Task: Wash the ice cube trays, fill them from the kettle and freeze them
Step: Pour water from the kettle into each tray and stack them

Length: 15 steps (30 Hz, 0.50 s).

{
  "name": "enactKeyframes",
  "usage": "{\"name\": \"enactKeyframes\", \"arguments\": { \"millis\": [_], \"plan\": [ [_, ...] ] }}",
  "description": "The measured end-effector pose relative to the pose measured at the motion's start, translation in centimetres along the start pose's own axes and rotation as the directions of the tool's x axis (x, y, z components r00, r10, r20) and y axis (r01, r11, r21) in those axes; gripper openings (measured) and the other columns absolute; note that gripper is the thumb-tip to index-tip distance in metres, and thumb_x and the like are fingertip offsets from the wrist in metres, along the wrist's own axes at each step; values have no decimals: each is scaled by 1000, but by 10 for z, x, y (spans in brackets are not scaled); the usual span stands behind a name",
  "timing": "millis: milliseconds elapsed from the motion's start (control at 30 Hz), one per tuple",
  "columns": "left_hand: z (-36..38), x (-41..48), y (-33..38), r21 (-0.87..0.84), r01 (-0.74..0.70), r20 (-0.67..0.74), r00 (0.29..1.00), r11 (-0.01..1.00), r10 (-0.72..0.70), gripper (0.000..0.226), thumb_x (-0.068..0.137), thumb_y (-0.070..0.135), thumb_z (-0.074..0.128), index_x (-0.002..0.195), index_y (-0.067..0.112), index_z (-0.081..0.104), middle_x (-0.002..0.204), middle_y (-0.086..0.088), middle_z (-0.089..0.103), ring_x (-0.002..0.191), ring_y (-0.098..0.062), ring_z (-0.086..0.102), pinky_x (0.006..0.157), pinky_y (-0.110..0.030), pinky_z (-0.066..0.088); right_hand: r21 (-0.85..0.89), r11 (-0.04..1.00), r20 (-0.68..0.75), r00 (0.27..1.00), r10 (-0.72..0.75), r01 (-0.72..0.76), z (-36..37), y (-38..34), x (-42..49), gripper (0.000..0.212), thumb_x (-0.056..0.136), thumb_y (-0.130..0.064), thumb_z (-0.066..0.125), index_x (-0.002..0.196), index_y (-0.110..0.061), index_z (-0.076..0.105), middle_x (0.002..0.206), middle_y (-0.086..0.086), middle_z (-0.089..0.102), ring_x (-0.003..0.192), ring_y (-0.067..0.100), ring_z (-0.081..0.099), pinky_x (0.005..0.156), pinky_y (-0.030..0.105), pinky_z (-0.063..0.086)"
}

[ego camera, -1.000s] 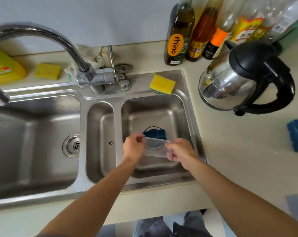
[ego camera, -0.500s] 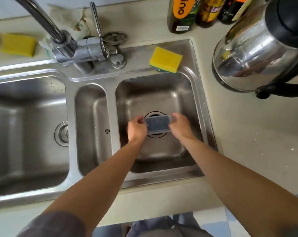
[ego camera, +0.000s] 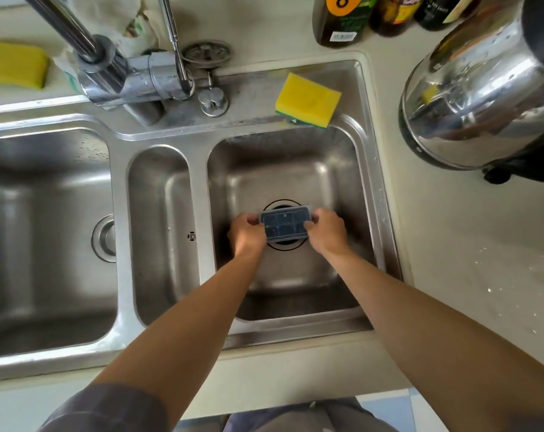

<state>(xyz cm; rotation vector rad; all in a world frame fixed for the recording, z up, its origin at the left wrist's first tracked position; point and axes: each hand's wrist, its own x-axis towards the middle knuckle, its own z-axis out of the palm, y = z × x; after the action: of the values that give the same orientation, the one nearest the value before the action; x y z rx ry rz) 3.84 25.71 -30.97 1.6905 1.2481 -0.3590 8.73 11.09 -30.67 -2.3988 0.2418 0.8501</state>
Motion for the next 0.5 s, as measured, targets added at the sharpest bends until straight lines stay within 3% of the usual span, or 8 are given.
{"name": "enactKeyframes", "arguments": {
  "millis": [67, 167, 300, 500],
  "plan": [
    [1, 2, 0, 15, 16, 6, 1000, 1000, -16, 19, 97, 6, 62, 113, 12, 70, 101, -5, 67, 87, -19, 63, 64, -24, 53, 19, 999, 52, 998, 33, -34, 3, 2, 1, 18, 102, -18, 62, 113, -6, 69, 107, 12, 72, 98, 29, 69, 75, 35, 54],
    [3, 5, 1, 12, 45, 12, 999, 999, -45, 21, 97, 5, 60, 113, 12, 72, 104, -9, 70, 95, -26, 68, 84, -38, 60, 54, 998, 50, 998, 43, -45, 4, 5, 1, 15, 101, -20, 63, 104, -8, 71, 95, 11, 71, 89, 33, 71, 75, 44, 60],
    [4, 9, 2, -7, 62, 37, 997, 998, -62, 18, 96, 2, 61, 97, 19, 67, 101, -8, 69, 92, -25, 68, 82, -41, 63, 60, 996, 74, 995, 69, -73, 1, 5, 3, 17, 100, -22, 65, 105, -8, 72, 96, 13, 72, 86, 34, 71, 80, 52, 62],
    [1, 10, 6, 43, 53, 41, 998, 998, -54, 28, 95, 2, 61, 78, 23, 59, 97, -9, 67, 91, -28, 67, 83, -46, 62, 58, 991, 127, 985, 113, -121, -6, 1, 6, 14, 100, -22, 65, 105, -11, 73, 90, 9, 71, 79, 30, 73, 75, 45, 64]
  ]
}}
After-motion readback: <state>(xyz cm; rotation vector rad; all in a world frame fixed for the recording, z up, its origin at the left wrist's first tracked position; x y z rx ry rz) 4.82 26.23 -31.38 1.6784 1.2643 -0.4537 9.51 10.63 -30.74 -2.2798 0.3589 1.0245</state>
